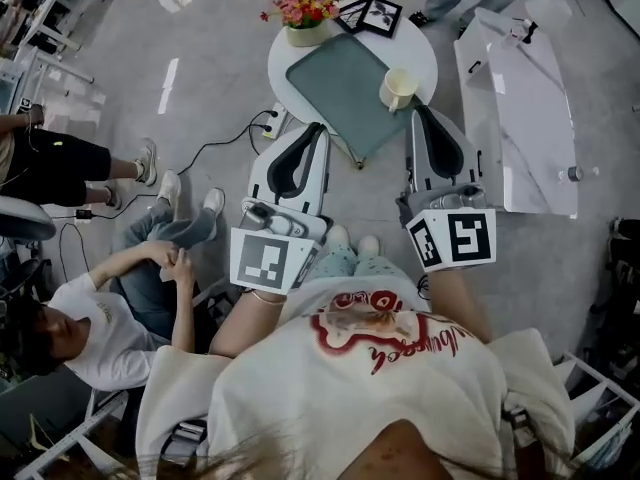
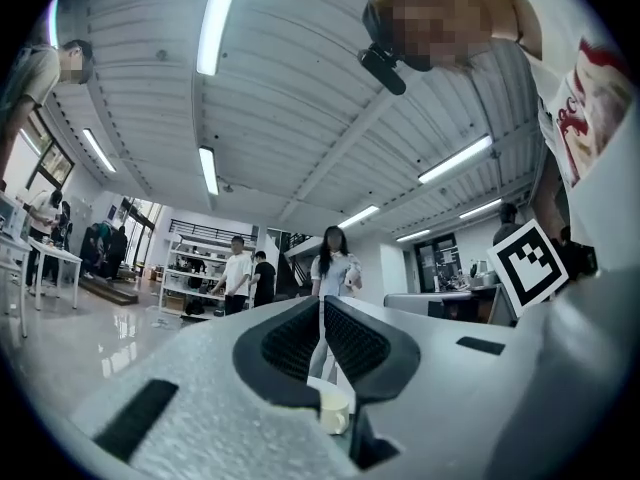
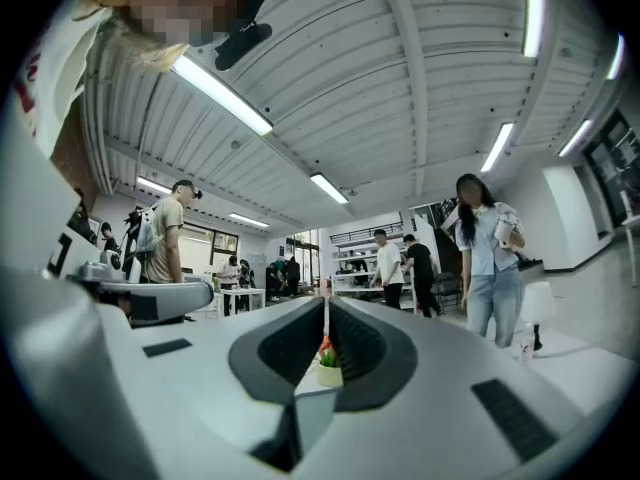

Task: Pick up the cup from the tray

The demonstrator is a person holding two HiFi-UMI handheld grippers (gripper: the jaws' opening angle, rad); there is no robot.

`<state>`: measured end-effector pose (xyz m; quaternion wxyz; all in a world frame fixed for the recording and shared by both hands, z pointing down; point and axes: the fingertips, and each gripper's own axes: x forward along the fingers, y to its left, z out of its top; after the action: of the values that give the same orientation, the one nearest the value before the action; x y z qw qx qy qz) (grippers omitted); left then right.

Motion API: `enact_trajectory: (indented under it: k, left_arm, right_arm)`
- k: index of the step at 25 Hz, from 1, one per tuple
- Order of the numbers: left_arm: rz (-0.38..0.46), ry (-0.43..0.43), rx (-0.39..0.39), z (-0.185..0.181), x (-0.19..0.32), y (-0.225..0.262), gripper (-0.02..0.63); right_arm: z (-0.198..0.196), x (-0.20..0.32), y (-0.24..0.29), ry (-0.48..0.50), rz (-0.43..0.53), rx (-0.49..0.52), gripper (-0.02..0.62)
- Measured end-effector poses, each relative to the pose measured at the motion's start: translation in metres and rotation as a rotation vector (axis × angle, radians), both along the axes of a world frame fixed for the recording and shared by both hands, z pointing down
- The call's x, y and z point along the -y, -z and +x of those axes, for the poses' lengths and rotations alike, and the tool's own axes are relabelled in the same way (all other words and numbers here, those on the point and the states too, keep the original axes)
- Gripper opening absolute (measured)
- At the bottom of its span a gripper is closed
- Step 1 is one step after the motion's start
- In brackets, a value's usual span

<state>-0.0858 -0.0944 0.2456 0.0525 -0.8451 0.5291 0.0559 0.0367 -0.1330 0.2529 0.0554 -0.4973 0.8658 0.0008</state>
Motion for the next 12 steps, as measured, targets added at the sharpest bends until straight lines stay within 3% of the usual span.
enact_trajectory:
  k: [6, 10, 12]
  left_arm:
    - [-0.032, 0.001, -0.020, 0.004, 0.028, -0.014, 0.028]
    - [-0.068, 0.010, -0.033, 0.005, 0.035, -0.026, 0.029]
    - [-0.095, 0.013, -0.040, 0.005, 0.037, -0.037, 0.028]
  right_arm:
    - [0.028, 0.034, -0.047, -0.083, -0.118, 0.044, 0.034]
    - [0.029, 0.053, -0.113, -0.091, -0.274, -0.017, 0.043]
    - [0.024, 0.063, -0.158, -0.071, -0.383, -0.043, 0.128]
